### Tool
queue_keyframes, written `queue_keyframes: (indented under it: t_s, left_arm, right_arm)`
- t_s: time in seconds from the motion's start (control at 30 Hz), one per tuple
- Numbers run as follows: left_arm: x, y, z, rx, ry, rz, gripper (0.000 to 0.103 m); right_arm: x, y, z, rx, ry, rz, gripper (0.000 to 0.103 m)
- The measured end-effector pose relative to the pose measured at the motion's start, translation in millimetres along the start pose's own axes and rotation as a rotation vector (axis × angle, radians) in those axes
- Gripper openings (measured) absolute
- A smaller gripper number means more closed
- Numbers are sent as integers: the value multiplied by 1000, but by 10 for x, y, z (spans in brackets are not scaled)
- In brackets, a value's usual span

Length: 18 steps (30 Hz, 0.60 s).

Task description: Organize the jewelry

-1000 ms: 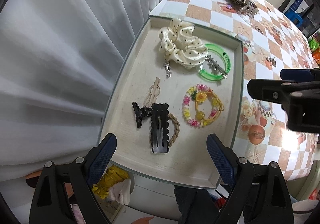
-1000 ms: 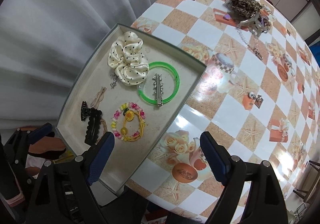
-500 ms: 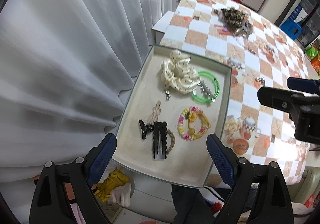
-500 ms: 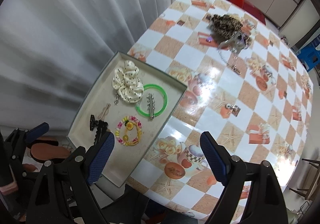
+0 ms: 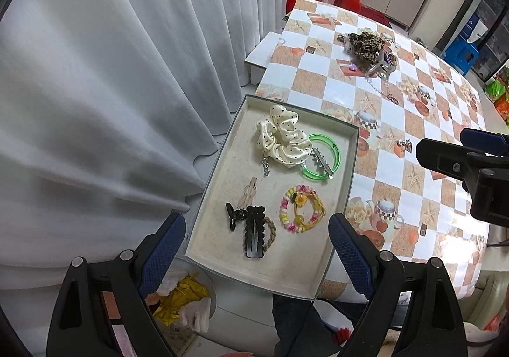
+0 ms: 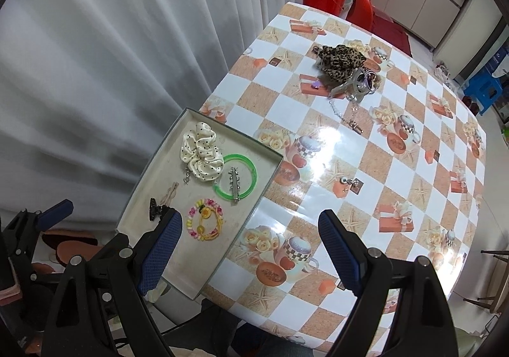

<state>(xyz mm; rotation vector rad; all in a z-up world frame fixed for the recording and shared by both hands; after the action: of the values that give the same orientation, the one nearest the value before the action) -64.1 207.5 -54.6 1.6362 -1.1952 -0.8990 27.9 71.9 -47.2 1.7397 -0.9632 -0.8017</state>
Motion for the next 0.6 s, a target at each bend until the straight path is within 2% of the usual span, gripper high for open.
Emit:
queue_keyframes:
  t_s: [0.6]
  left_arm:
    - [21, 30, -17, 5, -3, -7, 95]
  right_arm:
    - [19, 32, -8, 3, -1, 0, 89]
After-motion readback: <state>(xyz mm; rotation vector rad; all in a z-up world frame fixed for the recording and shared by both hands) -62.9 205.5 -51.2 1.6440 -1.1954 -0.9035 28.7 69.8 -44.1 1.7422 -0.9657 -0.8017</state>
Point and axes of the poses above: each gripper's, at about its wrist camera, not at the fingertips, and y roughly against the way its jaws point, x to its right, z to its underside, the point moved 5 cm from there along -y, roughly the way its jaws point, and after that the axes turned 5 degrees about x, right-handed, at the moved point
